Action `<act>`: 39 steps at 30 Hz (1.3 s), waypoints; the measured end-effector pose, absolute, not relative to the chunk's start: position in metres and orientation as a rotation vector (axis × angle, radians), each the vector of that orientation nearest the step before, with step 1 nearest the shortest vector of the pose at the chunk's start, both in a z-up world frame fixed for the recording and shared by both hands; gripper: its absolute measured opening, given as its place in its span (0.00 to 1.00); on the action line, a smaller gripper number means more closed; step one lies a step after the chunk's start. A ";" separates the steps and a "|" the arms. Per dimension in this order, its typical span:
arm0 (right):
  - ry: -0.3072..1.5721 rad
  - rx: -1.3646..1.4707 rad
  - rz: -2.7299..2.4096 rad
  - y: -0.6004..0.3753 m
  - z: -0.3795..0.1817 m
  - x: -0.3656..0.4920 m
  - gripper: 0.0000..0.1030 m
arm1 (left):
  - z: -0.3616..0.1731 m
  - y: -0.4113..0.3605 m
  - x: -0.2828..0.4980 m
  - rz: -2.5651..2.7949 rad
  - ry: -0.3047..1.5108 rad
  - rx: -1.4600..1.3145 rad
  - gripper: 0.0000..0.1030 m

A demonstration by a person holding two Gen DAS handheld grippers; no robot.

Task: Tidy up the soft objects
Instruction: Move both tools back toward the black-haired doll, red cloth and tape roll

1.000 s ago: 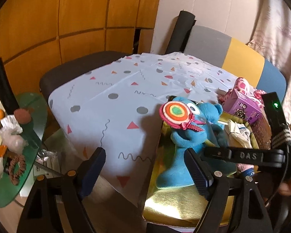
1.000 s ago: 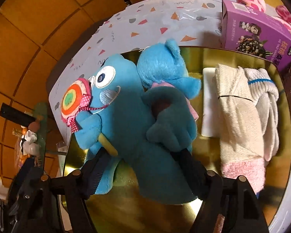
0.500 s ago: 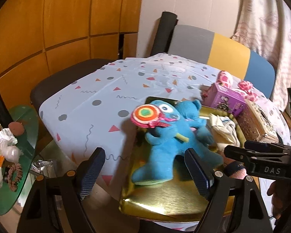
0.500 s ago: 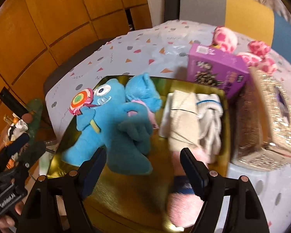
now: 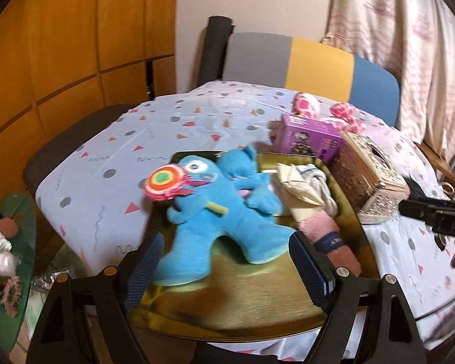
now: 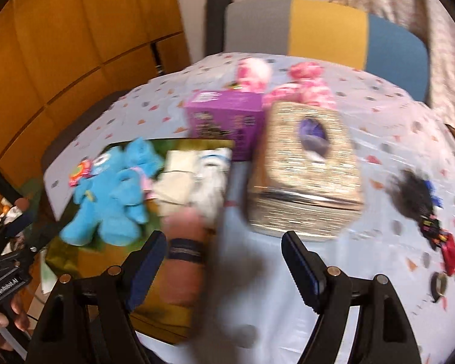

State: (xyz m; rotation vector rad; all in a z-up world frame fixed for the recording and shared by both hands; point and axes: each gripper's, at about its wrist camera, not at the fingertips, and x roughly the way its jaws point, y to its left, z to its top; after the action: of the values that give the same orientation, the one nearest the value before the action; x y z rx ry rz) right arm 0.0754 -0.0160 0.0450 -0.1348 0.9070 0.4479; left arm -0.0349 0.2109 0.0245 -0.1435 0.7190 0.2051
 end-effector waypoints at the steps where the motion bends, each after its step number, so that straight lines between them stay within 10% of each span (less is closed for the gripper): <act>1: 0.902 -0.138 0.422 -0.026 0.046 0.078 0.77 | 0.025 0.207 -0.034 0.196 0.719 -0.136 0.82; 15: 0.842 -0.078 -0.152 -0.226 0.040 0.105 0.77 | 0.030 0.133 -0.006 0.033 0.730 -0.010 0.83; 39: 0.776 0.832 -0.521 -0.411 -0.003 0.060 0.77 | 0.019 0.006 0.041 -0.298 0.836 0.054 0.82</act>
State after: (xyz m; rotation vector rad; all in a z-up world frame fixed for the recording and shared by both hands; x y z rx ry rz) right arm 0.0597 -0.4110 -0.0034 0.8318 0.7764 -0.5215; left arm 0.0409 0.0063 0.0185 0.0540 0.8363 -0.2984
